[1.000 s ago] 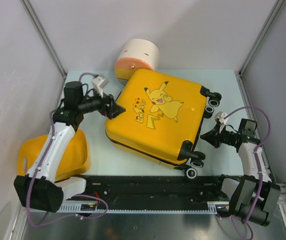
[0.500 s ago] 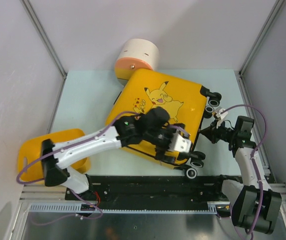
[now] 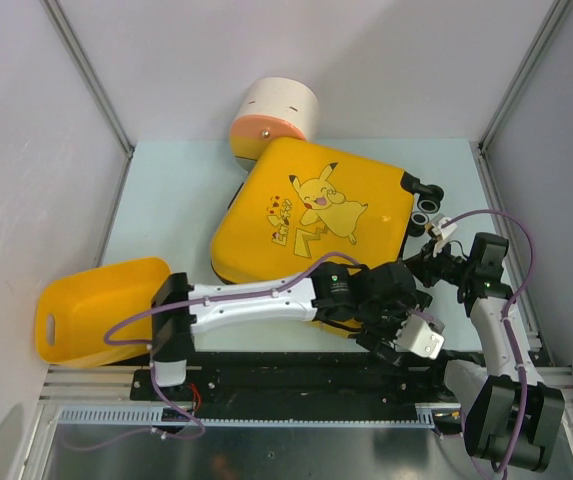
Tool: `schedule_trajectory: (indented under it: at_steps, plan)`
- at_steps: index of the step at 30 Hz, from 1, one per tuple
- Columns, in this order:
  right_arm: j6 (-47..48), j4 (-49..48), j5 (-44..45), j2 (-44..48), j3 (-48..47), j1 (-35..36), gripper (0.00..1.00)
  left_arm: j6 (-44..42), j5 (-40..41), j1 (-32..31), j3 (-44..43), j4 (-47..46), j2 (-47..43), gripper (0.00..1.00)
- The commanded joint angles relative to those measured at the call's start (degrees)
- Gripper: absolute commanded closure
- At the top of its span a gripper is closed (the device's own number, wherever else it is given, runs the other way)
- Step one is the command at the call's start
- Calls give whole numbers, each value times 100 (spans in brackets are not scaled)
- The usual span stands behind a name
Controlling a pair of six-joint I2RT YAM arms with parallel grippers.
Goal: Open, take out, and arrange the luggage
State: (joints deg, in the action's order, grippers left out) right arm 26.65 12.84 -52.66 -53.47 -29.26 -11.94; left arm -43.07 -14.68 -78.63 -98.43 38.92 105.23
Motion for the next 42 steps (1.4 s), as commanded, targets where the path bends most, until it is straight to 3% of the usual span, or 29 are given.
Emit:
schedule_trajectory:
  at_steps: [1,7,12,18,22,27,31,36,42]
  plan:
    - [42,-449,-174,135,-54,78,100,61,280,41,-326,46,269,6]
    - [199,-379,-192,188,-54,87,100,316,501,41,-361,46,481,16]
    - [296,-274,-183,215,-54,96,100,405,685,41,-150,46,358,19]
    - [331,-212,-192,241,-54,96,100,422,870,41,315,37,112,42]
    - [481,-63,-209,293,-54,96,100,422,590,41,815,28,-318,67]
    - [701,-18,-17,294,16,70,100,264,405,23,1457,28,-1037,86]
    - [473,-764,431,399,288,-53,100,158,185,23,2230,28,-1556,99]
    - [323,-2196,986,732,798,-124,100,53,61,23,2908,28,-2128,100]
    - [16,-4175,749,646,1668,-379,100,-192,-210,23,3751,107,-2902,100]
